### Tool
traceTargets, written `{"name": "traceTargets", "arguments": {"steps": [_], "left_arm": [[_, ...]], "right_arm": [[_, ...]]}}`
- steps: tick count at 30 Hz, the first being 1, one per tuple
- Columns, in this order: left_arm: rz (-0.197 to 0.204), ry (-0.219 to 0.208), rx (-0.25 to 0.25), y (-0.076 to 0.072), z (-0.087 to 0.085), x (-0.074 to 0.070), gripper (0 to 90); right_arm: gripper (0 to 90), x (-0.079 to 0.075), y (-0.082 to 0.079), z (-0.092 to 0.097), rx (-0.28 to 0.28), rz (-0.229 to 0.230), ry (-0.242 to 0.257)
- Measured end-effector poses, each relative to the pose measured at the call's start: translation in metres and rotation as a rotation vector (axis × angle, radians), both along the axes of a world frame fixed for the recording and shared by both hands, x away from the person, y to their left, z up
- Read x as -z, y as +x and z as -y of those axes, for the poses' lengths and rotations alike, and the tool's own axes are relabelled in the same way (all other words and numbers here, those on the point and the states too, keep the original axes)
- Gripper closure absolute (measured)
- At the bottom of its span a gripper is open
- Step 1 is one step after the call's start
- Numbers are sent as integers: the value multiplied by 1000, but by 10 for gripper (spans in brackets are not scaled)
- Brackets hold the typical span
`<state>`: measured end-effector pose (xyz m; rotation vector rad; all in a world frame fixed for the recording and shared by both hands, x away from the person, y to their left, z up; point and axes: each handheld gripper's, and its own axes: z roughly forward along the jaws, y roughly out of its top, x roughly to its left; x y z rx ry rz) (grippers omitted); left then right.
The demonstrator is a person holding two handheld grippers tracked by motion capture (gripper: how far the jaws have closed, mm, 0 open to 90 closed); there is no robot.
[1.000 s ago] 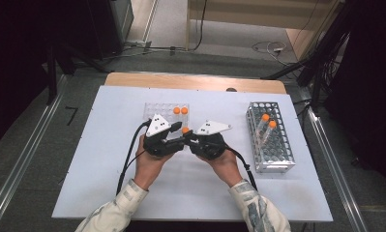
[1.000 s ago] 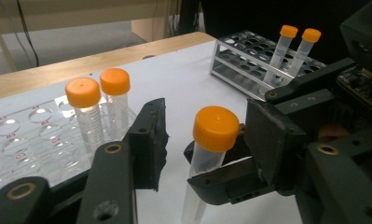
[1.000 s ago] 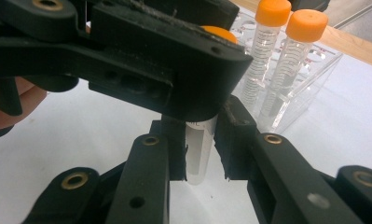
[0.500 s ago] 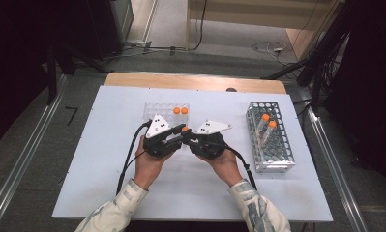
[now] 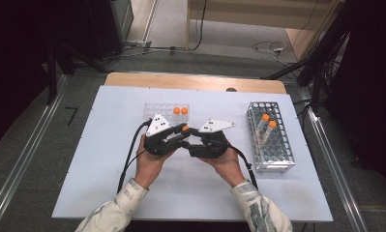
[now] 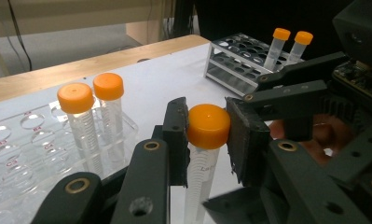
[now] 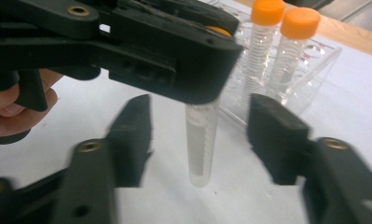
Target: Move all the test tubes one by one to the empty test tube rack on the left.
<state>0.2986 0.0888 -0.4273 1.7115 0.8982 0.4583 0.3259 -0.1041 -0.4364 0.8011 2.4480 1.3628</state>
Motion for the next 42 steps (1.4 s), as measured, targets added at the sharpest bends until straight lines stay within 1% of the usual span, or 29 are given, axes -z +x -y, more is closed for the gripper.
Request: {"name": "traceTargets", "arguments": {"steps": [2, 4, 7, 10, 16, 21, 24, 31, 36, 42], "left_arm": [[1, -1, -7, 1, -2, -1, 704], [1, -7, -17, 1, -4, -3, 704], [-3, -17, -34, 3, -9, -5, 704], [-7, -18, -54, 3, -13, -7, 704], [1, -34, -87, 6, -22, -12, 705], [10, -27, -128, 11, -30, -19, 705], [18, -24, -151, 15, -34, -24, 705], [17, -23, -196, 26, -43, -32, 705], [23, -18, -220, 34, -46, -36, 705], [33, -24, -241, 43, -46, -42, 705]], "right_arm": [[271, -1, -1, 3, 9, -4, 3], [238, -3, -2, 6, 18, -7, 7], [224, -6, -4, 12, 24, -12, 4], [224, -8, -7, 19, 37, -5, 17], [232, -10, -12, 31, 60, 2, 19], [244, -10, -16, 39, 69, 4, 22], [250, -9, -17, 44, 76, 6, 27], [263, -7, -18, 51, 90, 5, 31], [268, -8, -19, 54, 94, 9, 35], [270, -7, -18, 57, 98, 9, 35]]}}
